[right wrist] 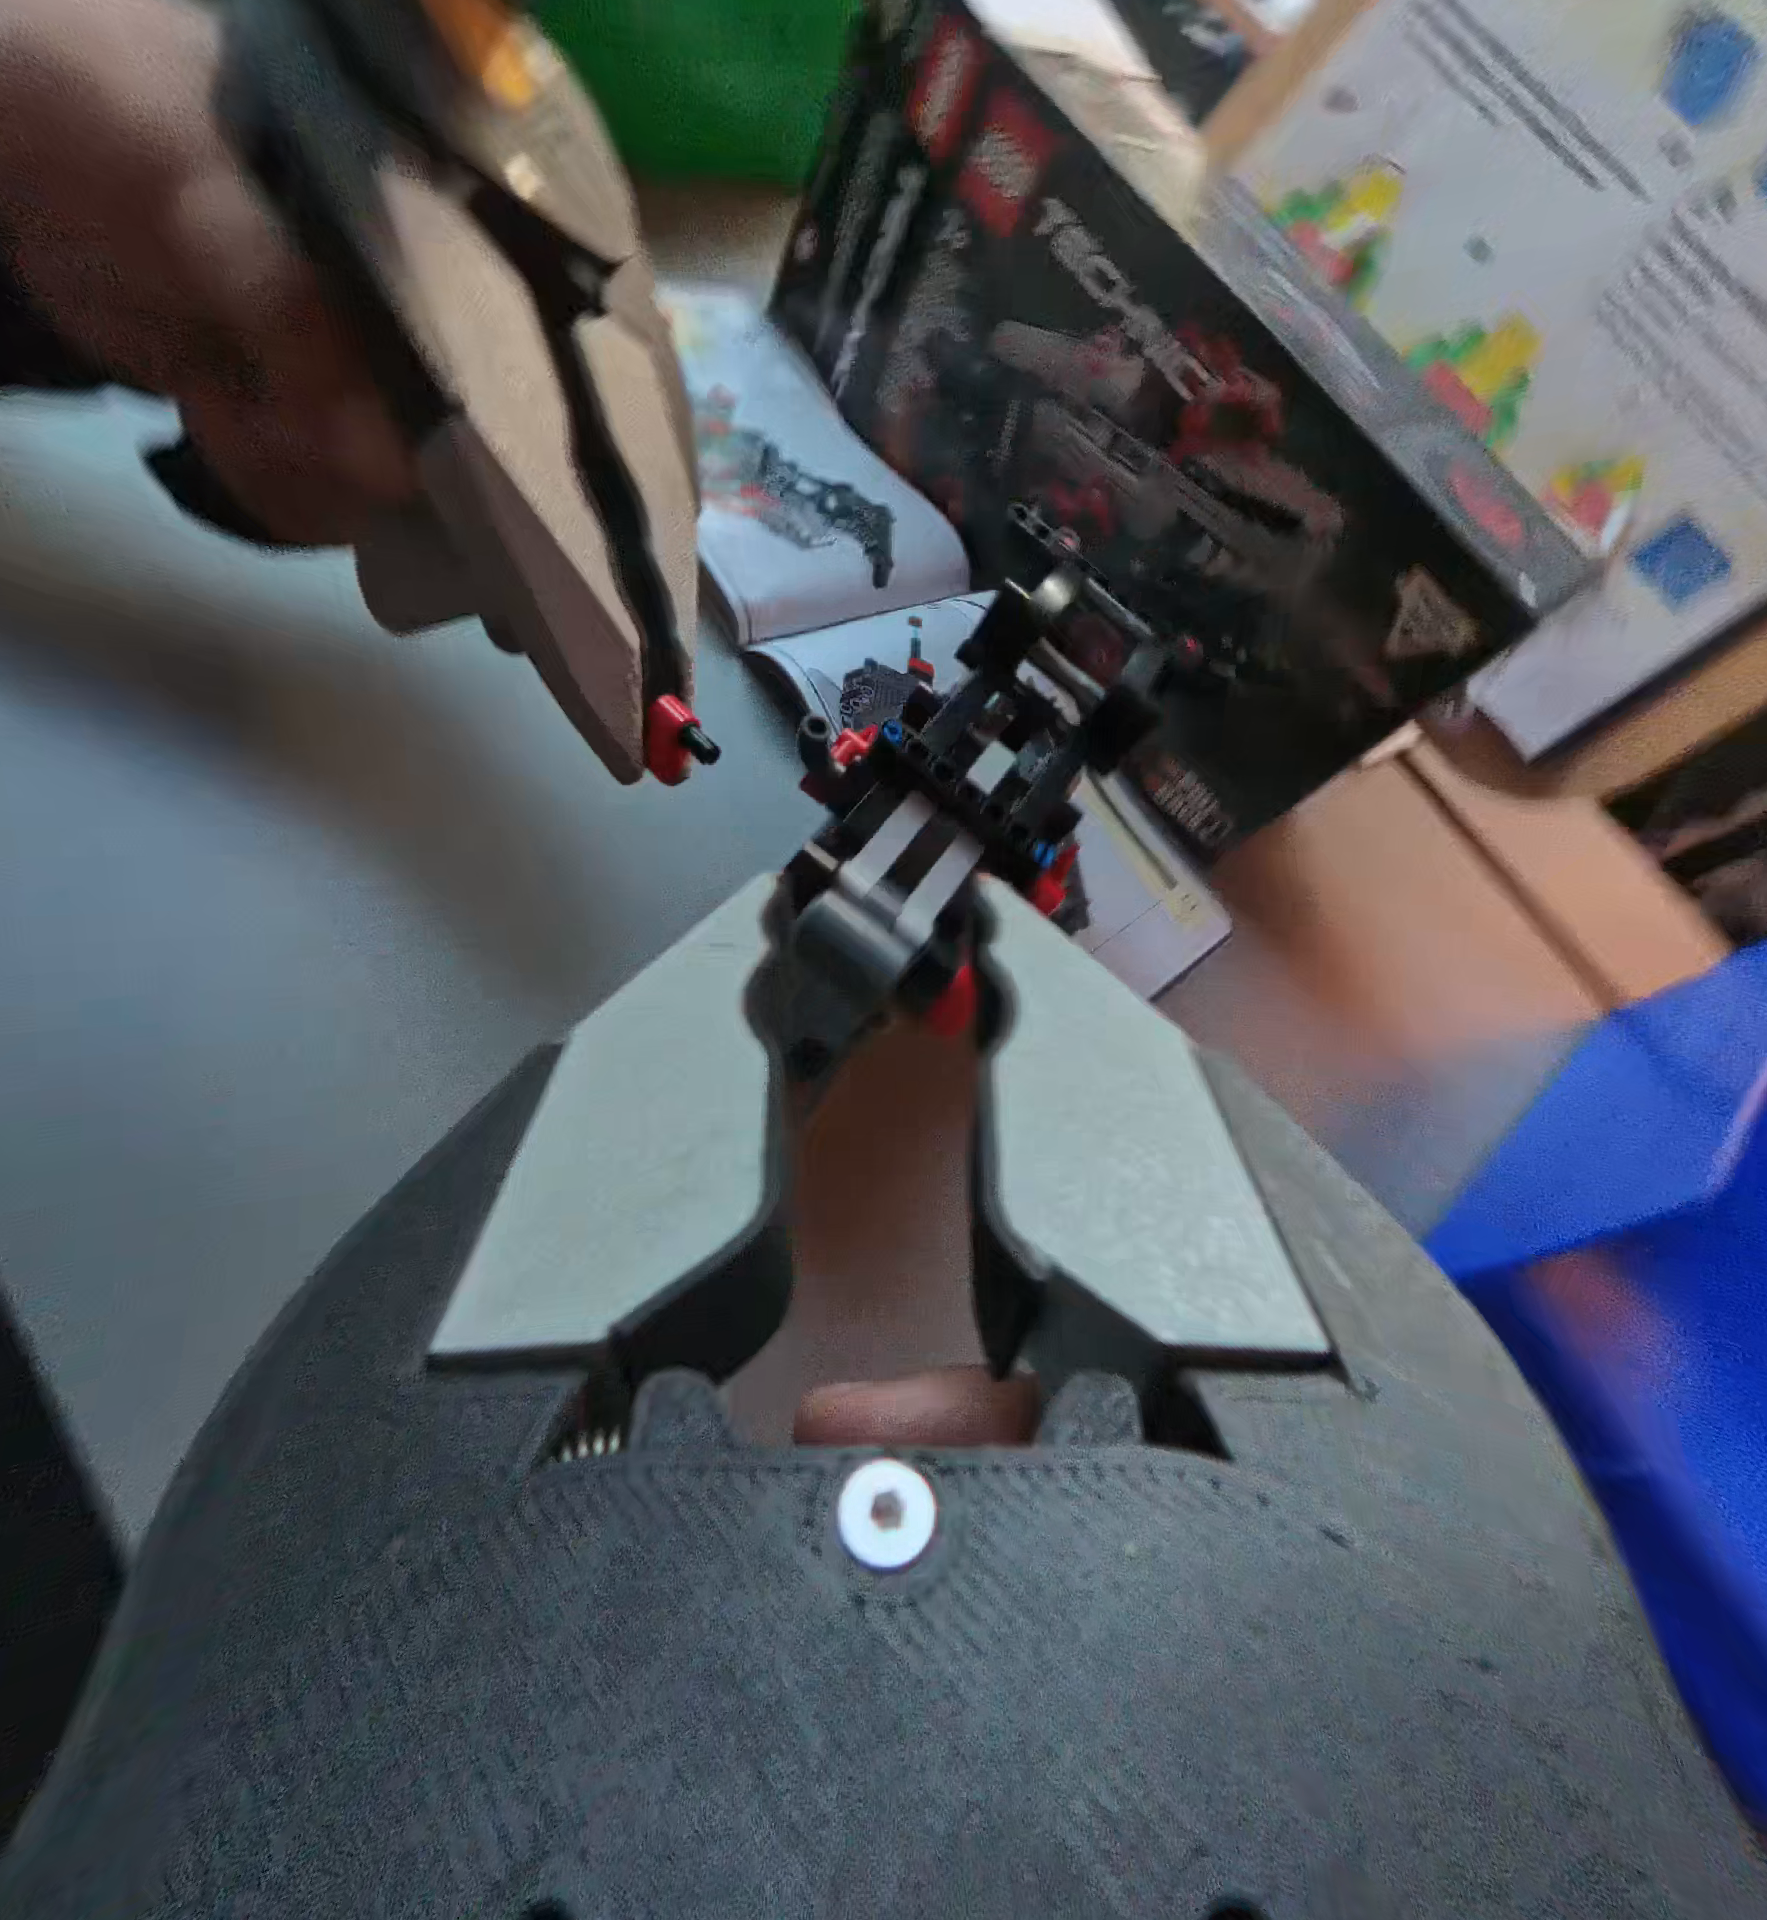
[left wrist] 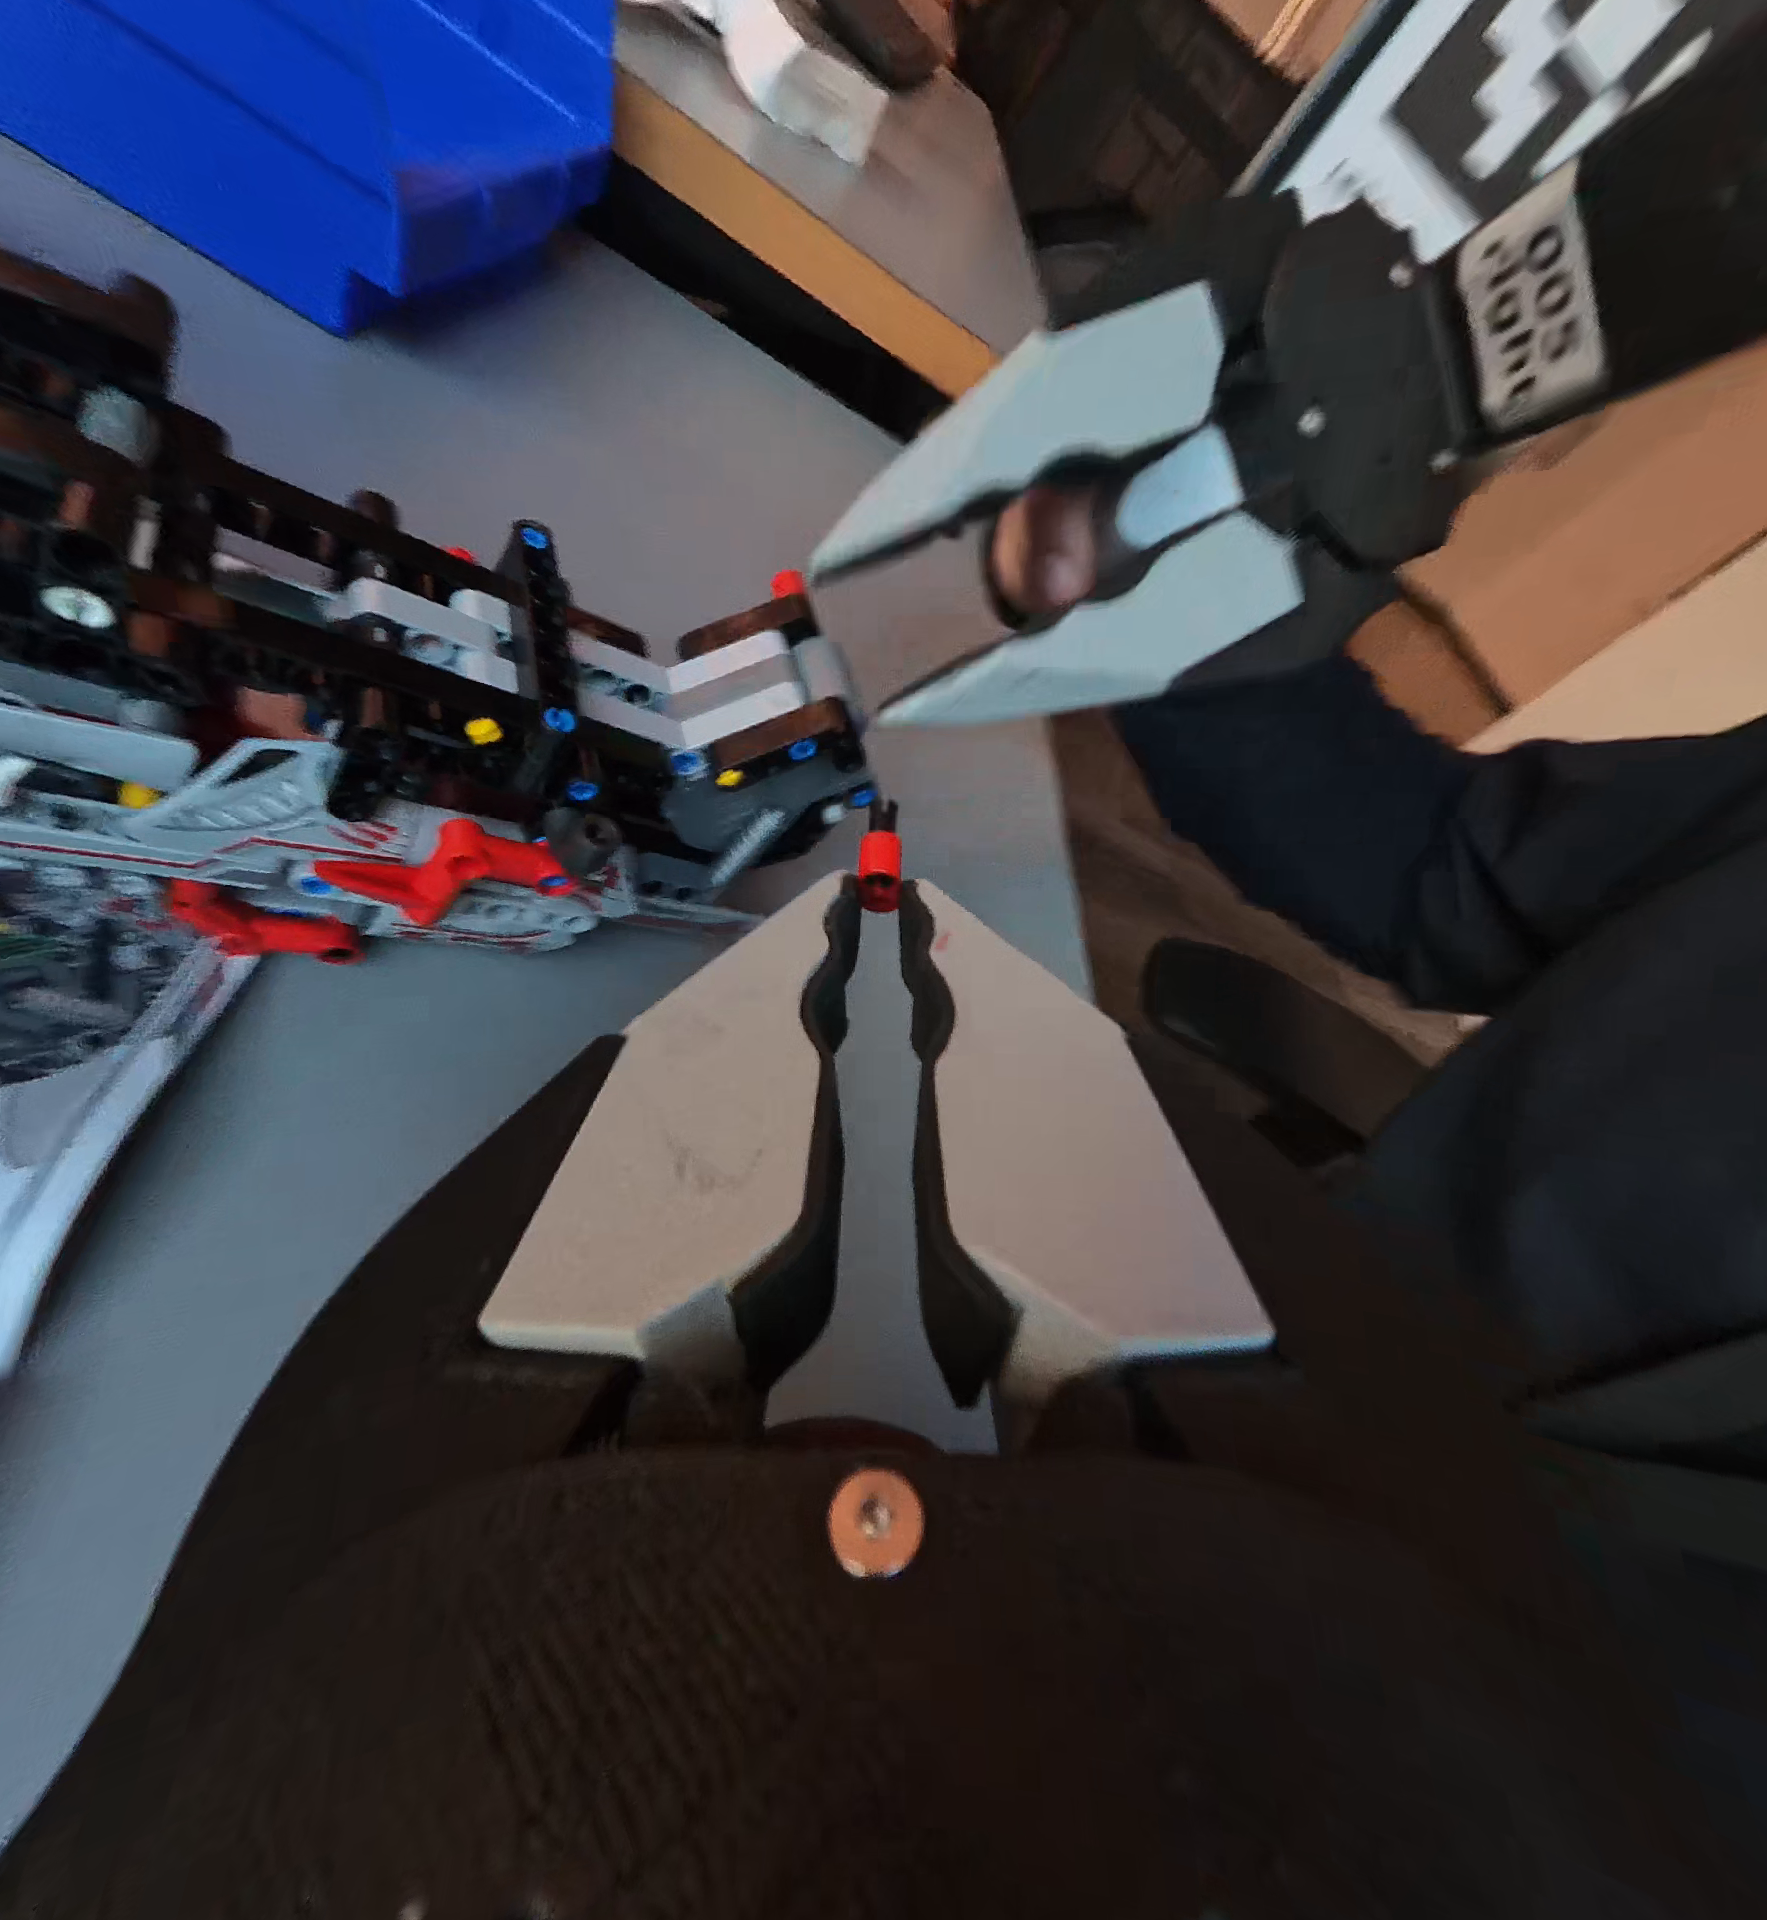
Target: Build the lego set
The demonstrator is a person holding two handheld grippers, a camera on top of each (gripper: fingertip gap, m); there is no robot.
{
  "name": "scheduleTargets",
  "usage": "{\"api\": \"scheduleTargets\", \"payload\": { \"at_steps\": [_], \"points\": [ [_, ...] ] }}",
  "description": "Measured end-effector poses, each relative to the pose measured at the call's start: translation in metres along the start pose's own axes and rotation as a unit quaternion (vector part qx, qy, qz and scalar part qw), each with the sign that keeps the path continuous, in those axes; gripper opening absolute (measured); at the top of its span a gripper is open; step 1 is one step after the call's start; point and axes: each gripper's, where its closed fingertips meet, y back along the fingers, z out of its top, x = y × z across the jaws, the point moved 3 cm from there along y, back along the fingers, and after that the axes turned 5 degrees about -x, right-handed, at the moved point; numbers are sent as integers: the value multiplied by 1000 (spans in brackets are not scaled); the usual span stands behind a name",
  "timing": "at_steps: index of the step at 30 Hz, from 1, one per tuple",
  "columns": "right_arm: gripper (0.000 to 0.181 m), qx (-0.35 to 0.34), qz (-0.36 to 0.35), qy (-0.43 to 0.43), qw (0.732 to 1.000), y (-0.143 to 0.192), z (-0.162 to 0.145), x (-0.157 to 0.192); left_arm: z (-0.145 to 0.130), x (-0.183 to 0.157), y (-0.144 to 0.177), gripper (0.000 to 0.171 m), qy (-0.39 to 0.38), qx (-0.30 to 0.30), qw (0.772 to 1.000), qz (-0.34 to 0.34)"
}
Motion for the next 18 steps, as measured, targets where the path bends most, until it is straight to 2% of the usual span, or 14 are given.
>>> {"api": "scheduleTargets", "payload": {
  "at_steps": [1, 3, 4, 5, 6, 9, 11, 13, 14, 15, 16, 17, 18],
  "points": [
    [48, -11, -5, -50, 999, 3, -5, 4, -3, 5, 2, 4, -23, 8, 999, 23],
    [54, 9, -55, -104, 993, 3, -19, 9, -7, 11, 3, 4, -52, 15, 997, 54],
    [63, 22, -86, -99, 991, 2, -24, 10, -9, 11, 1, 4, -62, 17, 996, 61],
    [64, 34, -120, -80, 989, 2, -26, 8, -10, 10, -2, 4, -68, 22, 996, 62],
    [61, 38, -155, -57, 986, 5, -25, 6, -10, 7, -6, 4, -68, 23, 996, 59],
    [39, -5, -220, -14, 975, 21, -6, 8, -1, -2, -9, 4, -26, -15, 999, 33],
    [33, -12, -202, -16, 979, 23, -3, 17, 1, -3, -10, 4, -3, -33, 999, 26],
    [38, -31, -125, -24, 991, 17, 1, 37, -1, -6, -12, 4, 18, -42, 999, 14],
    [26, -55, -84, -37, 994, 15, 6, 48, -1, -7, -12, 4, 20, -46, 999, 13],
    [13, -78, -51, -77, 993, 14, 11, 56, 0, -8, -12, 4, 9, -57, 998, 17],
    [9, -103, -20, -152, 983, 14, 15, 59, 2, -11, -11, 4, -18, -70, 997, 23],
    [3, -130, 4, -248, 960, 15, 17, 56, 4, -12, -9, 4, -63, -77, 994, 44],
    [7, -157, 22, -332, 930, 16, 17, 51, 5, -10, -8, 4, -122, -78, 986, 82]
  ]
}}
